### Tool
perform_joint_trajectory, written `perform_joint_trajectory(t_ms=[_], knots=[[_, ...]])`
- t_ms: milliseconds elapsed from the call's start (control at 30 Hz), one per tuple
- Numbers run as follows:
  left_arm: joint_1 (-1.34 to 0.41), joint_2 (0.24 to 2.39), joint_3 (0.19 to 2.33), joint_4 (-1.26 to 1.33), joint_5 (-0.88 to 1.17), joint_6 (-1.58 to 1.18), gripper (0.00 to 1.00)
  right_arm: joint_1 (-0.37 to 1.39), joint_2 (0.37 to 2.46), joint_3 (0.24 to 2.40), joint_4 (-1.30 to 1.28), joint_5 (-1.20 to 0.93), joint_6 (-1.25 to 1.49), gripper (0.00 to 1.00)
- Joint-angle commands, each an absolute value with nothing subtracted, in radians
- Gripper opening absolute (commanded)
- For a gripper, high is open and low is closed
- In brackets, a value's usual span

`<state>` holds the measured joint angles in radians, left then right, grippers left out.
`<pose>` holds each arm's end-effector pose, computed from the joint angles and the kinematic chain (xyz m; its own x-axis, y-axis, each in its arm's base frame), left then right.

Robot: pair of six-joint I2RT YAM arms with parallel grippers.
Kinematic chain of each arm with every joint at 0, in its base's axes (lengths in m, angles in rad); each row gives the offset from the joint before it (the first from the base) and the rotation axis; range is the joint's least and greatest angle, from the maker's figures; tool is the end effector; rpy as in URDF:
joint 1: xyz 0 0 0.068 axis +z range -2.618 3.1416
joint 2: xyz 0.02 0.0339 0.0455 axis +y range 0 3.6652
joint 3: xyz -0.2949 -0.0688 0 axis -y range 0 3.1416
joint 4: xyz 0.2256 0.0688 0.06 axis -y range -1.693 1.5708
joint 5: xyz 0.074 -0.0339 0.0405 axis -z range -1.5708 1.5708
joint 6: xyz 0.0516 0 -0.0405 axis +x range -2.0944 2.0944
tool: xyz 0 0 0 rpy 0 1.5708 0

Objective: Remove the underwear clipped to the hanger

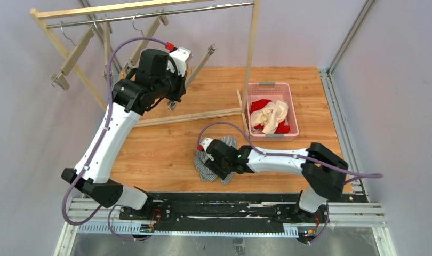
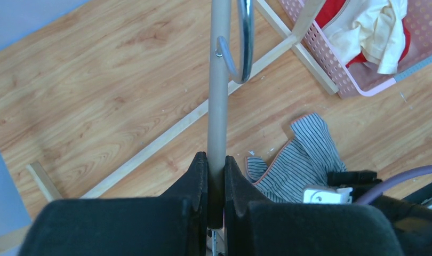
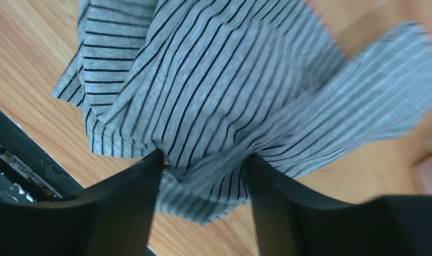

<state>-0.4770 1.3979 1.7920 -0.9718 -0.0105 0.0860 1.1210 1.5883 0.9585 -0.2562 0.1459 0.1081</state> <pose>0.2310 -0.1188 0.4774 -0.4446 0.3264 -0.8341 0.4913 0.8675 0.0777 0.1467 0.2866 0.2271 -0.4266 -0.6381 -0.6410 -0.8097 0.5852 -0.0437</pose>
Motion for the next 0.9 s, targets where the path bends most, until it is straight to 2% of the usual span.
perform_joint_trajectory(t_ms=[0, 67, 133, 167, 333, 500, 733, 867], knots=[[-0.464, 1.43, 1.857, -0.966, 0.013, 0.065, 0.0, 1.161, 1.693, 0.949, -0.265, 0.111, 0.195, 0.5], [-0.463, 1.44, 1.886, -0.968, 0.005, 0.064, 0.0, 1.16, 1.727, 0.948, -0.264, 0.109, 0.211, 0.34], [-0.46, 1.45, 1.923, -0.975, 0.0, 0.061, 0.0, 1.16, 1.736, 0.949, -0.272, 0.117, 0.224, 0.08], [-0.458, 1.457, 1.946, -0.979, 0.002, 0.06, 0.0, 1.161, 1.732, 0.953, -0.283, 0.129, 0.23, 0.01], [-0.445, 1.495, 2.075, -1.009, 0.025, 0.054, 0.0, 1.158, 1.625, 0.993, -0.396, 0.327, 0.248, 0.01], [-0.419, 1.515, 2.144, -1.019, 0.072, 0.037, 0.0, 1.109, 1.397, 1.018, -0.475, 0.527, 0.23, 0.01], [-0.398, 1.497, 2.141, -1.017, 0.062, 0.039, 0.0, 0.874, 1.08, 0.977, -0.424, 0.576, 0.157, 0.01], [-0.379, 1.506, 2.169, -1.017, 0.061, 0.037, 0.0, 0.724, 0.974, 0.962, -0.372, 0.586, 0.112, 0.01]])
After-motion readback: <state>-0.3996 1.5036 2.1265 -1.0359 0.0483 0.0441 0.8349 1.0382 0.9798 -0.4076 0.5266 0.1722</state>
